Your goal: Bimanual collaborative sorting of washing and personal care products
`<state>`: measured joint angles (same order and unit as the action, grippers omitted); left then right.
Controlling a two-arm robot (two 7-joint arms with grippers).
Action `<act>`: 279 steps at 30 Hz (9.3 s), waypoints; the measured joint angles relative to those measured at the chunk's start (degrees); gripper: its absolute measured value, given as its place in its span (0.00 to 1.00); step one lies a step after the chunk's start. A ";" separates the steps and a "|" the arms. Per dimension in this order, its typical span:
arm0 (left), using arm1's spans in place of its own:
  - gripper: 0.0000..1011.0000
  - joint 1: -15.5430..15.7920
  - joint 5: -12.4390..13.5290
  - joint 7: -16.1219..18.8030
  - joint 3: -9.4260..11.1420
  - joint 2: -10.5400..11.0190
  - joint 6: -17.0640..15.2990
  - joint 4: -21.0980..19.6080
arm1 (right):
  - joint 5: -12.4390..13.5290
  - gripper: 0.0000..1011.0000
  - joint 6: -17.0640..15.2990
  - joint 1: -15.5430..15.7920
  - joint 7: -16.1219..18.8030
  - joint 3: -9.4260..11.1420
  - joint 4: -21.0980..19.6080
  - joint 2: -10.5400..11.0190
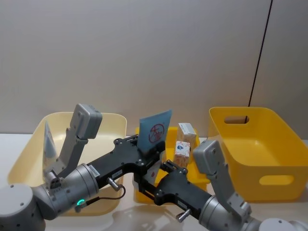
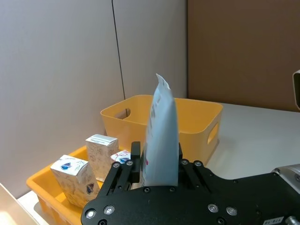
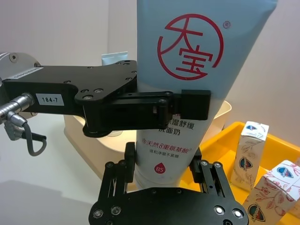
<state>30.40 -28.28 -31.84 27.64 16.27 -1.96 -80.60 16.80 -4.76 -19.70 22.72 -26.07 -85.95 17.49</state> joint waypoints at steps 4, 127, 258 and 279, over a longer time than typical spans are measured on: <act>0.47 0.00 0.00 -0.01 0.01 -0.02 0.00 0.00 | -0.11 0.64 -0.03 -0.15 0.00 -0.11 0.20 -0.14; 0.99 0.00 0.00 0.00 0.01 -0.04 0.00 0.00 | -13.31 0.99 -16.92 -0.74 -20.59 17.23 -0.45 1.55; 0.99 -16.81 16.80 31.21 -1.61 5.63 1.16 -12.58 | -2.77 0.99 -1.75 5.86 -16.87 9.24 -2.04 -4.31; 0.99 -16.81 16.80 31.21 -1.62 5.62 1.17 -12.58 | -6.78 0.99 -3.60 -2.23 -21.94 7.61 9.66 -10.79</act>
<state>13.59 -11.48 -0.63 26.03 21.89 -0.80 -93.17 10.03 -8.36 -21.93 0.78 -18.46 -76.28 6.69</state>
